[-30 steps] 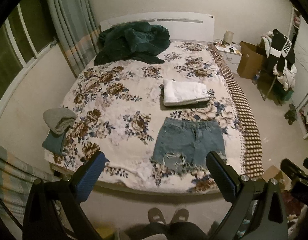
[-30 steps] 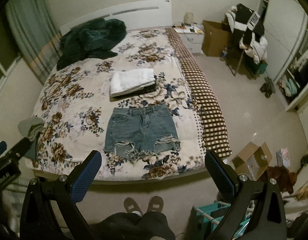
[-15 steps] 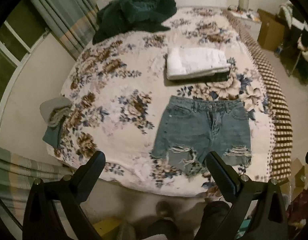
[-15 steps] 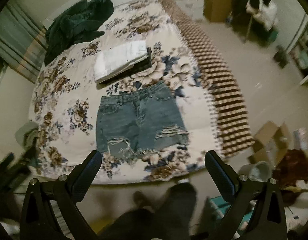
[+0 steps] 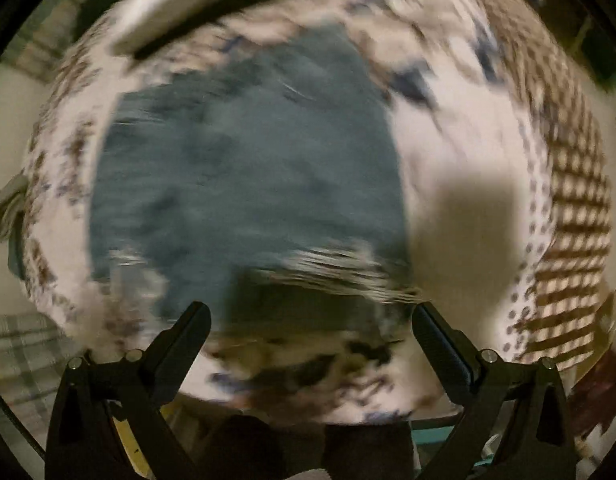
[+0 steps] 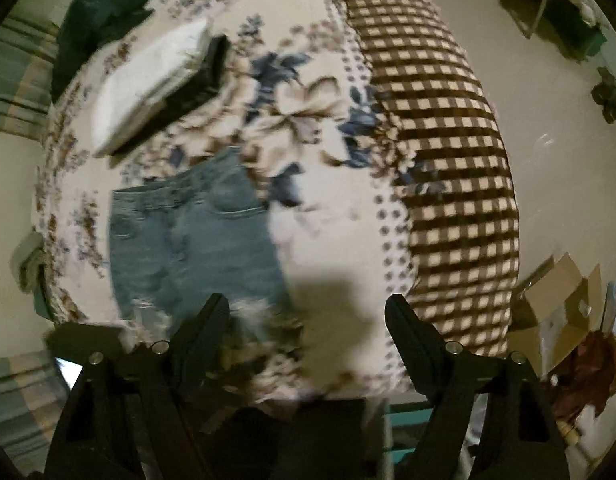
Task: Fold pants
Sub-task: 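Reach both grippers down to the denim shorts and grasp the frayed leg hems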
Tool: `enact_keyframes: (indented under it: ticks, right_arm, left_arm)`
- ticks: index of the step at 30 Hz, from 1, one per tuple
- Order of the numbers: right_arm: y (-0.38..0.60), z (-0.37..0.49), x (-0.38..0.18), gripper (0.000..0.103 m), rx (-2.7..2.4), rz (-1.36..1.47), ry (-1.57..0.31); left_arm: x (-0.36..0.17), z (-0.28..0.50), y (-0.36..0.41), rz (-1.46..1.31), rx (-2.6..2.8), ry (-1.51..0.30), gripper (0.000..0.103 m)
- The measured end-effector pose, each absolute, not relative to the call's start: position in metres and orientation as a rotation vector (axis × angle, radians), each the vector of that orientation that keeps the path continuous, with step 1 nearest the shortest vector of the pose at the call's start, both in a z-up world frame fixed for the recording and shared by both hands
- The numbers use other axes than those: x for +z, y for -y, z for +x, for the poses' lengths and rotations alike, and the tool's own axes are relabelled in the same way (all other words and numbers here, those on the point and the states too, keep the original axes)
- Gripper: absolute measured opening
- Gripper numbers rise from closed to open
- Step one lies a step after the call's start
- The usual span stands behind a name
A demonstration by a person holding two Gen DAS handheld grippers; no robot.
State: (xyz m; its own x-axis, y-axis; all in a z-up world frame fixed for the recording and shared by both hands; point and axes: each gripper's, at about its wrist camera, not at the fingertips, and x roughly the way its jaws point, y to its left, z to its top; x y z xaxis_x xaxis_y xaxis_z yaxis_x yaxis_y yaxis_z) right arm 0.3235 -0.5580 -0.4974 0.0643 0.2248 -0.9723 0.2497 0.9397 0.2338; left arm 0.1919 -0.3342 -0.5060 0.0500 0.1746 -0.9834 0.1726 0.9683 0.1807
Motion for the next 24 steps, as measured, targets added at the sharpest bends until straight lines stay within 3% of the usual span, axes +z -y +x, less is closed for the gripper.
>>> enact_keyframes:
  ticks: [3, 4, 7, 8, 9, 10, 11, 18, 20, 21, 22, 24]
  right_arm:
    - [0.57, 0.345, -0.541, 0.083, 0.019, 0.358, -1.569]
    - [0.569, 0.352, -0.553, 0.083, 0.035, 0.349, -1.585]
    - [0.557, 0.375, -0.586, 0.083, 0.102, 0.326, -1.604]
    - [0.551, 0.385, -0.598, 0.083, 0.135, 0.329, -1.608]
    - [0.542, 0.391, -0.607, 0.083, 0.166, 0.331, -1.608]
    - [0.531, 0.401, -0.618, 0.083, 0.202, 0.331, -1.607]
    - [0.523, 0.409, -0.626, 0.083, 0.226, 0.334, -1.607]
    - [0.46, 0.47, -0.682, 0.082, 0.322, 0.435, -1.626]
    - [0.45, 0.48, -0.691, 0.069, 0.33, 0.467, -1.627]
    - [0.445, 0.483, -0.693, 0.04, 0.327, 0.462, -1.628]
    - [0.44, 0.485, -0.693, 0.02, 0.321, 0.447, -1.628]
    - [0.43, 0.484, -0.679, 0.011, 0.294, 0.403, -1.587]
  left_arm:
    - [-0.553, 0.191, 0.357, 0.331, 0.01, -1.555, 0.103]
    - [-0.565, 0.191, 0.358, 0.346, 0.024, -1.561, 0.095]
    - [-0.58, 0.194, 0.344, 0.284, 0.054, -1.569, 0.056]
    - [-0.579, 0.195, 0.336, 0.215, 0.034, -1.566, 0.051]
    - [-0.575, 0.197, 0.329, 0.149, 0.011, -1.553, 0.036]
    - [-0.567, 0.198, 0.321, 0.103, -0.005, -1.525, 0.012]
    - [-0.562, 0.199, 0.315, 0.106, 0.01, -1.51, 0.005]
    - [-0.524, 0.205, 0.268, -0.002, 0.013, -1.457, 0.002]
    - [-0.51, 0.203, 0.25, -0.043, 0.016, -1.439, 0.002]
    - [-0.502, 0.204, 0.241, -0.067, 0.016, -1.428, 0.001]
    - [-0.49, 0.204, 0.231, -0.096, 0.015, -1.414, 0.001]
    - [-0.465, 0.207, 0.207, -0.154, 0.016, -1.382, 0.001]
